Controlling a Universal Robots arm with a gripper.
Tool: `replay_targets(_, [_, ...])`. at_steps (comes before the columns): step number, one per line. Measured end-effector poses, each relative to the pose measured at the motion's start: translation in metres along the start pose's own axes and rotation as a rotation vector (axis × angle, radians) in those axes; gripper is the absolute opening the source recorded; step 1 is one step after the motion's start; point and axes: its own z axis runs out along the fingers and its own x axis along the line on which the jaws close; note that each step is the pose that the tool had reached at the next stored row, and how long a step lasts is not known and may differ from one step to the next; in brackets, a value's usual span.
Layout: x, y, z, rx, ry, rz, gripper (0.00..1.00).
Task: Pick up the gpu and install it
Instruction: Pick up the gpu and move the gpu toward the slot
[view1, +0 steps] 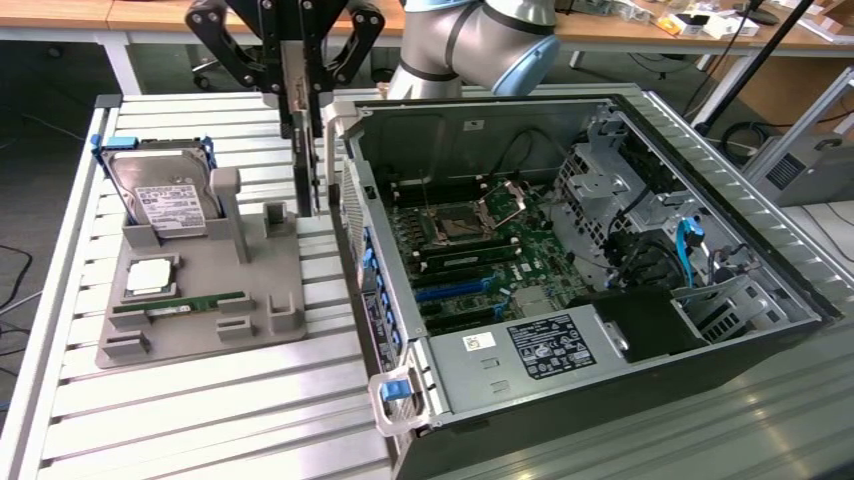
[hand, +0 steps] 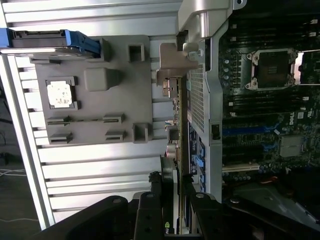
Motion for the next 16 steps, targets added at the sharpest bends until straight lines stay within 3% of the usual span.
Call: replay_targets(16, [-0.0058,0.0004,0.0002,0.0226,-0.0017,-0.001,0.27])
